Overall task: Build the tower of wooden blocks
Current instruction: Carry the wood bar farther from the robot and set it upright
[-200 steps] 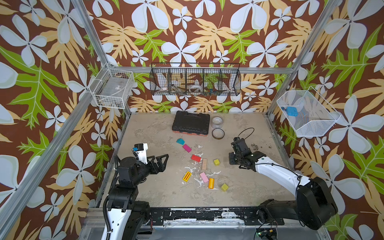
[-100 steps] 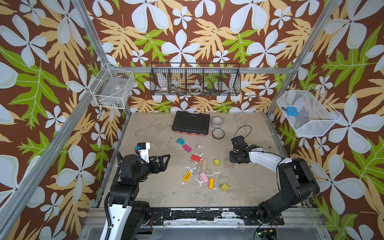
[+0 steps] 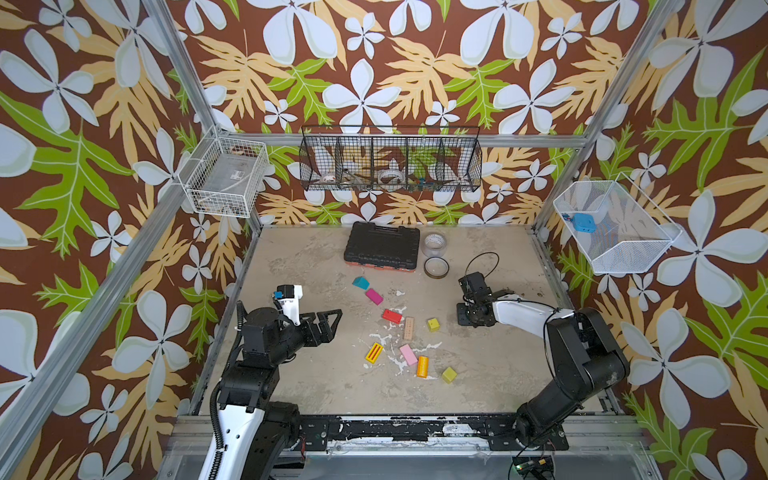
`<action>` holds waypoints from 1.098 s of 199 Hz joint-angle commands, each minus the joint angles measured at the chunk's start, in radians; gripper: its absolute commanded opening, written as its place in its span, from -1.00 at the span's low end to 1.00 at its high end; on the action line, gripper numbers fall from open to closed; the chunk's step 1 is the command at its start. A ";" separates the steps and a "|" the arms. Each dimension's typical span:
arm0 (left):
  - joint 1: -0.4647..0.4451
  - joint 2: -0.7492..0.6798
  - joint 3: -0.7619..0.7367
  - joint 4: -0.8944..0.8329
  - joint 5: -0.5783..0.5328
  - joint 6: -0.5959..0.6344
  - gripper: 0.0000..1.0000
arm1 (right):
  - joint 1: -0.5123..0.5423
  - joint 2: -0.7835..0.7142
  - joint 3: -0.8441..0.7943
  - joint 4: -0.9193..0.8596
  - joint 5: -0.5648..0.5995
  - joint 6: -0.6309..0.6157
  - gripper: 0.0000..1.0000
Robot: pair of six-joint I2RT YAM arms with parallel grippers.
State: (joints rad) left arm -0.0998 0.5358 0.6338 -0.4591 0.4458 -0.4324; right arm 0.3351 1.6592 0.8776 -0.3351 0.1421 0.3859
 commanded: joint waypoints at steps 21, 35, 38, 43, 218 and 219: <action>-0.003 -0.013 0.004 0.013 -0.007 0.007 0.99 | 0.000 -0.028 -0.015 -0.024 0.018 0.008 -0.45; -0.003 -0.001 0.004 0.013 -0.006 0.008 1.00 | -0.001 -0.030 -0.017 -0.024 0.025 0.011 -0.39; -0.002 0.000 0.005 0.013 -0.006 0.009 1.00 | 0.000 -0.029 -0.016 -0.024 0.022 0.011 -0.38; -0.003 0.001 0.005 0.013 -0.005 0.009 0.99 | -0.001 -0.029 -0.018 -0.024 0.015 0.012 -0.37; 0.008 0.015 0.036 -0.001 -0.190 -0.043 1.00 | 0.004 -0.421 -0.149 0.076 -0.024 0.043 0.34; 0.008 0.013 0.037 -0.001 -0.194 -0.043 1.00 | 0.004 -0.424 -0.150 0.077 -0.026 0.043 0.34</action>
State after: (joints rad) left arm -0.1009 0.5503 0.6430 -0.4641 0.3553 -0.4477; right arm 0.3393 1.2877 0.7414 -0.3031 0.1558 0.4122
